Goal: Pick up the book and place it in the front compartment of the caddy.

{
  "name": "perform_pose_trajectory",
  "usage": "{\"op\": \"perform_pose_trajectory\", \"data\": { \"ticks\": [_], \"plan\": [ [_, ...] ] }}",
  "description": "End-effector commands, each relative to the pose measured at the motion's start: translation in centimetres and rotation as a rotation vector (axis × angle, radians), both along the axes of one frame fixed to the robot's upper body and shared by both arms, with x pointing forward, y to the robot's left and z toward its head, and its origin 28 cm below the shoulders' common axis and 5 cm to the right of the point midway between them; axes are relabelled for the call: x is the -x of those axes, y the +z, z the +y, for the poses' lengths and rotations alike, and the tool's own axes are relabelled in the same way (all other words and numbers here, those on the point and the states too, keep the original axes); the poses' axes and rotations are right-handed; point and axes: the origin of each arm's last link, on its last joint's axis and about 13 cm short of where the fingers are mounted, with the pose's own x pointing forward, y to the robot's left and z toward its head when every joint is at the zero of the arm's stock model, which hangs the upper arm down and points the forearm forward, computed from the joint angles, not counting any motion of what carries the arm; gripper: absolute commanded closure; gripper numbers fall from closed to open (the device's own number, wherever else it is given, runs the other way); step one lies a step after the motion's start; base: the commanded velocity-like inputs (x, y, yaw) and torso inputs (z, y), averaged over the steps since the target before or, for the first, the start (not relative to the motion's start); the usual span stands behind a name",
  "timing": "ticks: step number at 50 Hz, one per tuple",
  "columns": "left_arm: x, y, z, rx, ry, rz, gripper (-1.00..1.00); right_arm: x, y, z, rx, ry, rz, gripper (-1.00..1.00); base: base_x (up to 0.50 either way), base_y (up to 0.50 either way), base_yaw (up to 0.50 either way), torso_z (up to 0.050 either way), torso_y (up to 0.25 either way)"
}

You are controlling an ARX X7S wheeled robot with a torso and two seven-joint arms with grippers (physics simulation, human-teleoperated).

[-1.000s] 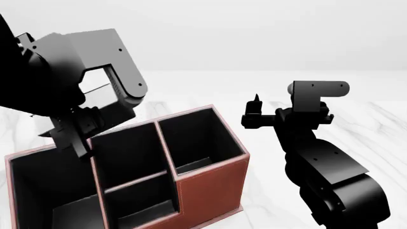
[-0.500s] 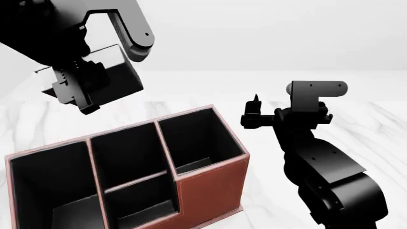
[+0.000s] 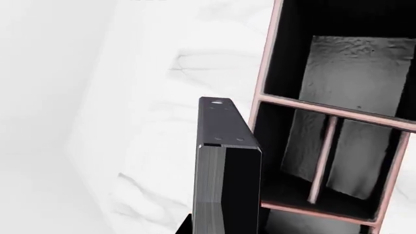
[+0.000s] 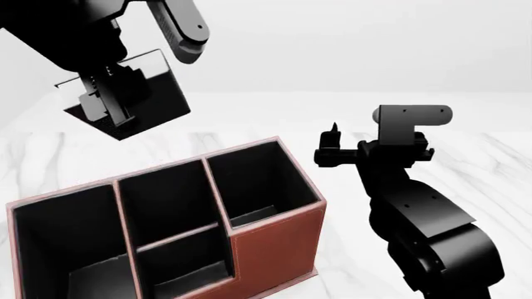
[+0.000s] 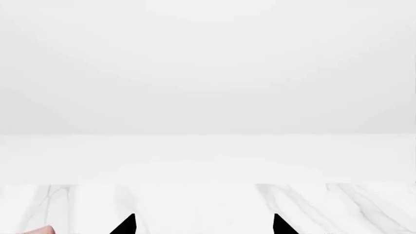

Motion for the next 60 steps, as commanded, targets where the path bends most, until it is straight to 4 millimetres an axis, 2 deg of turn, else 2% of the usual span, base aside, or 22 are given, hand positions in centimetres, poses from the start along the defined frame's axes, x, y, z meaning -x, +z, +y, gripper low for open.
{"op": "perform_pose_trajectory", "data": {
  "ticks": [1,17,22,23,35,43,60],
  "plan": [
    [0.0,0.7,0.1,0.034,0.017,-0.017,1.0,-0.1,-0.2,0.1,0.005,-0.003,0.008,-1.0,0.0,0.0,0.0,0.0,0.01],
    [0.0,-0.2,-0.1,0.032,0.053,0.105,1.0,-0.4,-0.4,0.1,0.005,-0.01,0.019,-1.0,0.0,0.0,0.0,0.0,0.001],
    [-0.1,-0.3,-0.2,0.029,0.042,0.091,1.0,-0.4,-0.5,0.2,0.05,-0.037,0.013,-1.0,0.0,0.0,0.0,0.0,0.002],
    [-0.2,-0.1,-0.2,0.013,0.035,0.051,1.0,-0.5,-0.5,0.2,0.035,-0.026,0.018,-1.0,0.0,0.0,0.0,0.0,0.0],
    [-0.2,-0.1,-0.2,0.013,0.035,0.051,1.0,-0.5,-0.5,0.2,0.035,-0.026,0.018,-1.0,0.0,0.0,0.0,0.0,0.002],
    [-0.1,-1.2,-0.2,0.062,0.019,0.16,1.0,-0.5,-0.6,0.2,0.039,-0.038,0.023,-1.0,0.0,0.0,0.0,0.0,0.0],
    [-1.0,-1.7,-0.8,0.038,0.006,0.231,1.0,-0.4,-0.8,0.1,0.038,-0.038,0.024,-1.0,0.0,0.0,0.0,0.0,0.001]
  ]
}}
